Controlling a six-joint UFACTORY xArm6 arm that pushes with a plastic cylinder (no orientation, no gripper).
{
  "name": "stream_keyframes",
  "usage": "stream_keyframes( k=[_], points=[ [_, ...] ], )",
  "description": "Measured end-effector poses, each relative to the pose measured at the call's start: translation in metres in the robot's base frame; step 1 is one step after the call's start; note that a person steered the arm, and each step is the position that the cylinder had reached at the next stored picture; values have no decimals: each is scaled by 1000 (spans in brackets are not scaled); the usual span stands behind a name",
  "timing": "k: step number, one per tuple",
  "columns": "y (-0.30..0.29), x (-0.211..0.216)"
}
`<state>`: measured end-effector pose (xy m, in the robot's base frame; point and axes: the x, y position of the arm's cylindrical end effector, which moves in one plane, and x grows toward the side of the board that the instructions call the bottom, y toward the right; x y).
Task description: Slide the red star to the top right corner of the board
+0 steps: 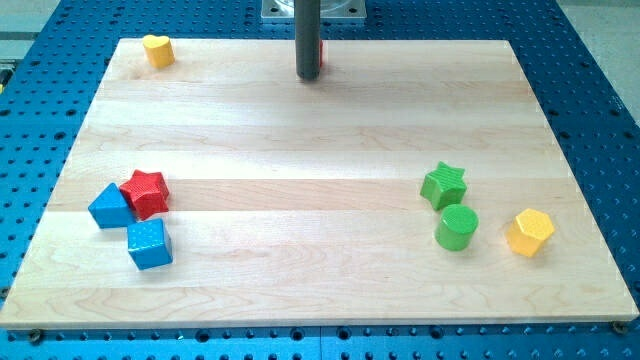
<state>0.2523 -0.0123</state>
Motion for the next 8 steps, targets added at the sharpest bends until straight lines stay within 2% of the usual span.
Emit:
stream_keyframes(
  k=[1,2,3,4,5,7,8],
  points=[
    [-21,-1],
    [-64,17],
    [-95,71],
    [-118,98],
    [-118,99],
    [-115,185],
    [-129,160]
  ],
)
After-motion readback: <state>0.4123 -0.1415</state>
